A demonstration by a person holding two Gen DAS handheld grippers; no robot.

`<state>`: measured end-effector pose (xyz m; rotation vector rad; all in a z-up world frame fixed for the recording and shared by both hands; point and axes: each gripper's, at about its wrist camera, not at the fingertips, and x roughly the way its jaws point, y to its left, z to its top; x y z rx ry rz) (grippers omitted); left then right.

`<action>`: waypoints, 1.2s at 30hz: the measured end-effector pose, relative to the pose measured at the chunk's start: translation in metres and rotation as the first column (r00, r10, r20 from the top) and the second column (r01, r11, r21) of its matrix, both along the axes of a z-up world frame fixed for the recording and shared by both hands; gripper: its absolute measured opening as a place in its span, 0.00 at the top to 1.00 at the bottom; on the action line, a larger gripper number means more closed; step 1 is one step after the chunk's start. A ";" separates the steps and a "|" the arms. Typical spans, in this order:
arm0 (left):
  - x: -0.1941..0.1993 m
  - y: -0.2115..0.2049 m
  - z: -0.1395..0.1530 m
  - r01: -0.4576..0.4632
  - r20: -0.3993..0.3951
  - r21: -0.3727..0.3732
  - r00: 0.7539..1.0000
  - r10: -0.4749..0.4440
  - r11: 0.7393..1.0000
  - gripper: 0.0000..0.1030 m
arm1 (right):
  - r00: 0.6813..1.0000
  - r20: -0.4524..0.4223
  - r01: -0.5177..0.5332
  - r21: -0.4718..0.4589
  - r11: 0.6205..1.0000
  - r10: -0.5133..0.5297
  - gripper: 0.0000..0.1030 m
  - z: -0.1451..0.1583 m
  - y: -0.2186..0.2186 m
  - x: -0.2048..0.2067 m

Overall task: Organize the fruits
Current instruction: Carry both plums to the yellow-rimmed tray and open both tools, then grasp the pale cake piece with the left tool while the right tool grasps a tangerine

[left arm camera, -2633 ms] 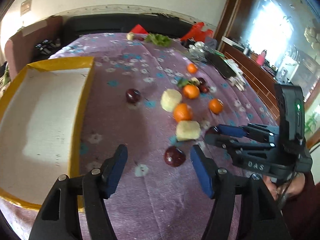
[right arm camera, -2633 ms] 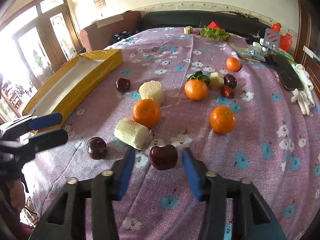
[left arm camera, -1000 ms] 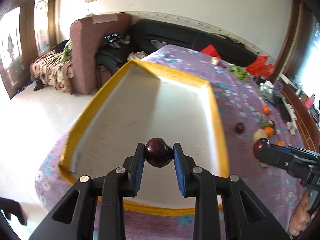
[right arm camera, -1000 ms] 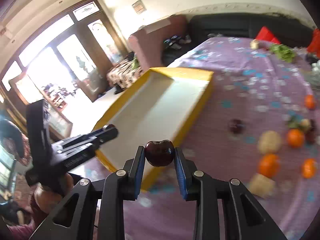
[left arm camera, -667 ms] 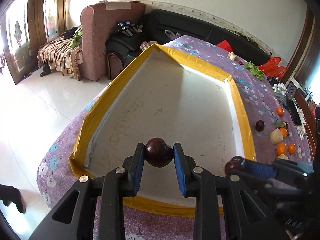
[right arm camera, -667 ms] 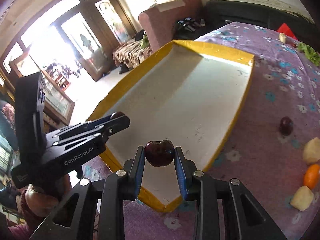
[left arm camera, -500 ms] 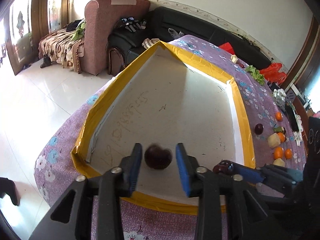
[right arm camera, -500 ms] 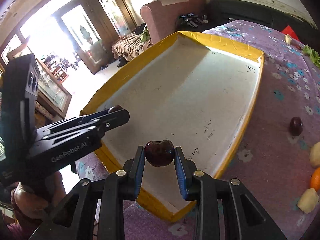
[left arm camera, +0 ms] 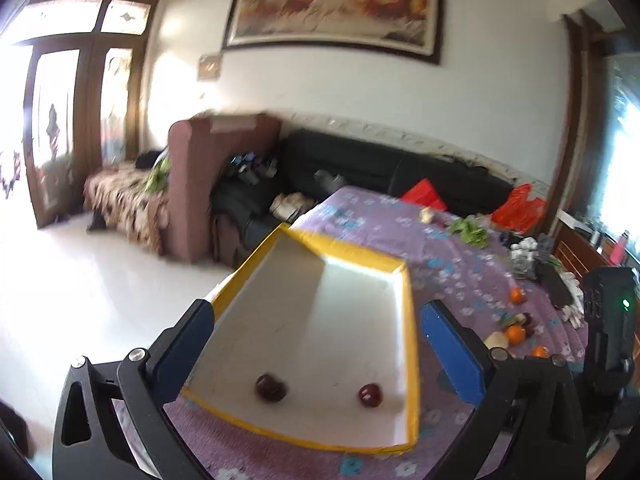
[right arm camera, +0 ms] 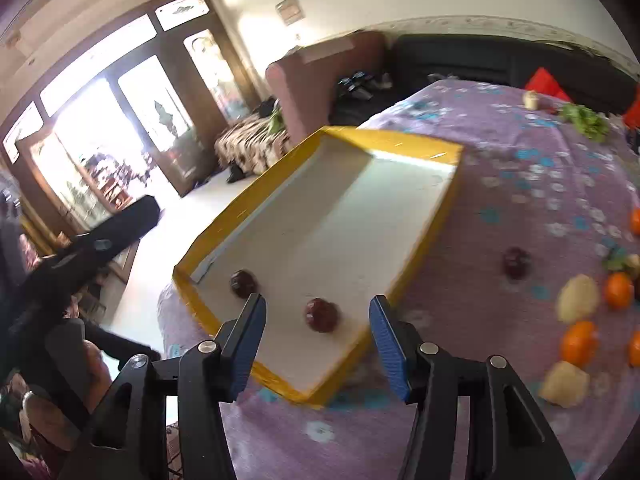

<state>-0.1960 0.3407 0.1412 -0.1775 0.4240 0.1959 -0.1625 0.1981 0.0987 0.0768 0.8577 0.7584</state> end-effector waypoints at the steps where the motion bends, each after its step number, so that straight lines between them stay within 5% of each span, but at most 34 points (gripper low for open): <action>1: 0.002 -0.008 0.003 0.019 0.000 0.010 1.000 -0.019 1.000 0.00 | 1.000 0.003 0.031 0.007 0.999 -0.031 0.42 0.003 -0.015 0.003; 6: 0.028 -0.051 -0.004 0.106 -0.135 0.002 0.985 -0.105 0.994 0.00 | 0.968 0.007 0.251 0.010 0.968 -0.251 0.39 0.007 -0.117 0.019; 12: 0.057 -0.077 -0.041 0.229 -0.260 -0.230 0.922 -0.286 0.946 0.00 | 0.897 -0.057 0.435 -0.060 0.899 -0.438 0.39 -0.017 -0.208 0.037; 14: 0.059 -0.085 -0.050 0.237 -0.278 -0.247 0.912 -0.303 0.940 0.00 | 0.885 -0.082 0.455 -0.067 0.888 -0.459 0.39 -0.028 -0.224 0.041; 22: 0.070 -0.102 -0.074 0.247 -0.340 -0.308 0.873 -0.349 0.919 0.02 | 0.908 -0.117 0.399 -0.045 0.916 -0.401 0.39 -0.043 -0.207 0.056; 26: 0.075 -0.109 -0.080 0.274 -0.379 -0.266 0.852 -0.362 0.924 0.32 | 0.932 -0.129 0.335 -0.040 0.941 -0.338 0.39 -0.048 -0.189 0.058; 28: 0.077 -0.110 -0.083 0.279 -0.389 -0.278 0.842 -0.373 0.919 0.39 | 0.941 -0.149 0.300 -0.042 0.953 -0.303 0.39 -0.051 -0.175 0.063; 36: 0.076 -0.122 -0.085 0.339 -0.393 -0.250 0.820 -0.415 0.907 0.37 | 0.958 -0.174 0.212 -0.115 0.970 -0.230 0.39 -0.065 -0.130 0.074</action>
